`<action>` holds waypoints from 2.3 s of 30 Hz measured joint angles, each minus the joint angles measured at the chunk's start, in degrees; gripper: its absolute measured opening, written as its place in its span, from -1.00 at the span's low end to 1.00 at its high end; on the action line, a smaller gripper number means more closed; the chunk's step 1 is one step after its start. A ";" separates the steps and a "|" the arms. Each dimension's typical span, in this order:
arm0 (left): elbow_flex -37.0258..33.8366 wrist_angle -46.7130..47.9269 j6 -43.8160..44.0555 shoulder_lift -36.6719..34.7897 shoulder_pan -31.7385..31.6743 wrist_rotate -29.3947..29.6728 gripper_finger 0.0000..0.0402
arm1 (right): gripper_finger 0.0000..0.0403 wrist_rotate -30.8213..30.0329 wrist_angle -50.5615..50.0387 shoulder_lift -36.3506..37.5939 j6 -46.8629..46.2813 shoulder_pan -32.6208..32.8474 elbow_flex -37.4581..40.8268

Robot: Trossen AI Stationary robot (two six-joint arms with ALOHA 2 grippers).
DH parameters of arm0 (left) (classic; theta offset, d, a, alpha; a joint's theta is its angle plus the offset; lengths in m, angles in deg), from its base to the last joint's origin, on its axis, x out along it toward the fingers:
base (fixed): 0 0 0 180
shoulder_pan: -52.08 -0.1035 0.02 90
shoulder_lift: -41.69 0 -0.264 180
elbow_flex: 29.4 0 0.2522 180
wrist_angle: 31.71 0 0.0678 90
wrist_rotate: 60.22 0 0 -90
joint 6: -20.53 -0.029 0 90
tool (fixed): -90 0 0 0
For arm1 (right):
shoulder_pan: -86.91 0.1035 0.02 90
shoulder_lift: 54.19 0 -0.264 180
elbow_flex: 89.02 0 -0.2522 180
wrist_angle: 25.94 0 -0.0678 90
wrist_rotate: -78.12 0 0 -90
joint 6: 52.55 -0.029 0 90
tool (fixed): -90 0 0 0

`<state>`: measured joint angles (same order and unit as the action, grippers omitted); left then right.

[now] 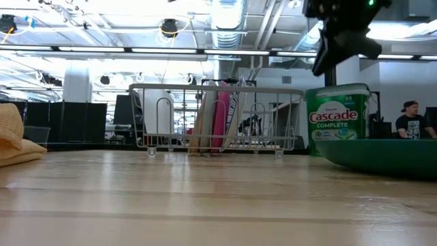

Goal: Sort dishes
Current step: Put the orange patterned plate into the dish rack

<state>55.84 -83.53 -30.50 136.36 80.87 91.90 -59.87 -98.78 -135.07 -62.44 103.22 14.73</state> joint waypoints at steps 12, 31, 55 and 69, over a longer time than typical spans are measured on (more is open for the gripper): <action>0.00 0.08 -0.28 0.00 0.15 1.27 -0.97 | -0.73 4.78 9.80 0.02 6.60 -7.06 4.95; -0.02 0.15 -0.05 0.00 1.73 3.11 -0.97 | -0.99 12.20 11.11 0.00 9.57 -14.60 5.02; -0.09 -1.43 -3.02 0.04 1.66 9.01 -0.97 | -1.00 14.82 16.95 -0.04 11.90 -14.43 5.02; -0.11 10.67 10.26 0.07 -2.58 5.54 -0.97 | -1.00 17.05 21.64 -0.03 12.02 -14.44 5.02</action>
<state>55.74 -72.85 -20.25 136.43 78.29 97.44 -42.82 -77.14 -135.09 -50.41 88.78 19.75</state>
